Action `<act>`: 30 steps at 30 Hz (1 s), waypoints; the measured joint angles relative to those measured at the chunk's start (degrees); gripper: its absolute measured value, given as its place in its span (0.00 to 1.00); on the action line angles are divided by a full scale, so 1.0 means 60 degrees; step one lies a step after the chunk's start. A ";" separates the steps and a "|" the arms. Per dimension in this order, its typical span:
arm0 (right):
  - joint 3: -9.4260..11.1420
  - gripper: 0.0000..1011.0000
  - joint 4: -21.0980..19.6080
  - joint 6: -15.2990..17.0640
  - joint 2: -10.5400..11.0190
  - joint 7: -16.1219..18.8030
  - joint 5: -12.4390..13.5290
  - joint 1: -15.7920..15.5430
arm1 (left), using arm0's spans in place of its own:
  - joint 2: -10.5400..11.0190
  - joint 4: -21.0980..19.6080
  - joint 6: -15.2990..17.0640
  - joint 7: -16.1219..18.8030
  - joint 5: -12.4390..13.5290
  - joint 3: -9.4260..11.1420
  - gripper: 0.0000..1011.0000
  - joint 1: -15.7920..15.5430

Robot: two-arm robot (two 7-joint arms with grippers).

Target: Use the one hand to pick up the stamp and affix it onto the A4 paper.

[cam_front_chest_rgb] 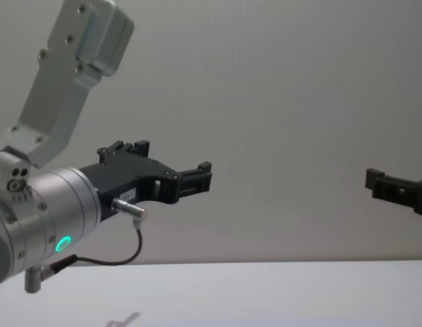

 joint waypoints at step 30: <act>0.0016 0.99 0.0048 0.0023 -0.0011 0.0132 0.0006 0.0062 | 0.0000 0.0000 0.0000 0.0001 0.0000 0.0000 0.99 0.0000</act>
